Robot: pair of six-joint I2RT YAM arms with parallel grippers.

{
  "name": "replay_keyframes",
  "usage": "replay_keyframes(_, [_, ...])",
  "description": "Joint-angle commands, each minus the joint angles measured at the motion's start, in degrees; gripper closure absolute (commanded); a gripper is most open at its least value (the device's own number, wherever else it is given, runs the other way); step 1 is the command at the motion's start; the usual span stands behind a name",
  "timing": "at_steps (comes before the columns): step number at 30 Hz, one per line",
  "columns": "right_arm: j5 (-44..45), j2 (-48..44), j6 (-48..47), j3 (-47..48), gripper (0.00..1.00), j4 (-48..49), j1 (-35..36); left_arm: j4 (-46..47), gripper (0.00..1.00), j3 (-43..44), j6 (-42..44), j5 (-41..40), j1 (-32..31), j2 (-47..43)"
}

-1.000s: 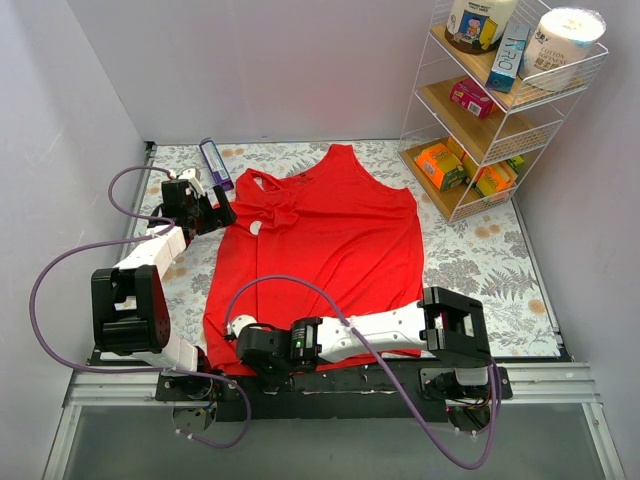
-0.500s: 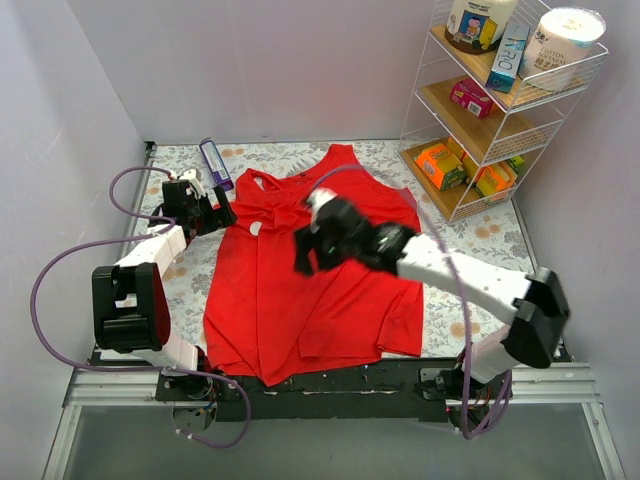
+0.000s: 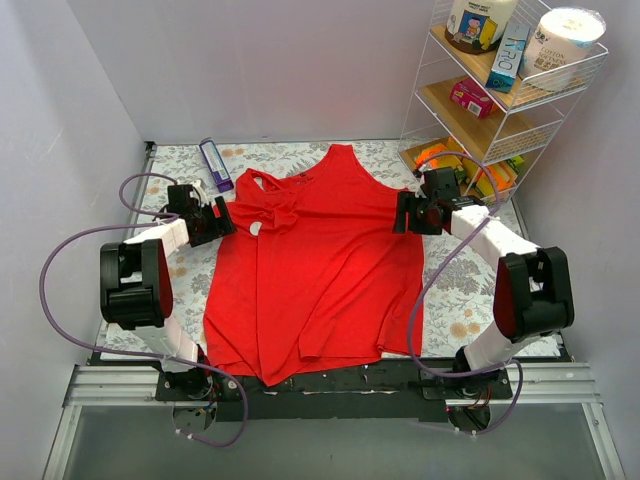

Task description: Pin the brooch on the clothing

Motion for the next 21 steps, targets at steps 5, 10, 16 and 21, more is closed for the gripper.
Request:
replay_keyframes(5, [-2.8, 4.9, -4.0, -1.1, 0.27, 5.9, -5.7, 0.3, 0.23, 3.6, 1.8, 2.1, 0.3, 3.1])
replay_keyframes(10, [-0.7, 7.7, -4.8, -0.9, 0.3, 6.6, -6.2, 0.8, 0.35, 5.3, 1.4, 5.3, 0.3, 6.9])
replay_keyframes(16, [-2.2, 11.9, -4.8, 0.2, 0.37, 8.0, -6.3, 1.2, 0.41, 5.4, 0.6, 7.9, 0.3, 9.2])
replay_keyframes(21, [-2.1, 14.1, -4.6, 0.2, 0.45, 8.9, -6.2, 2.0, 0.58, 5.3, -0.4, 10.9, 0.3, 10.7])
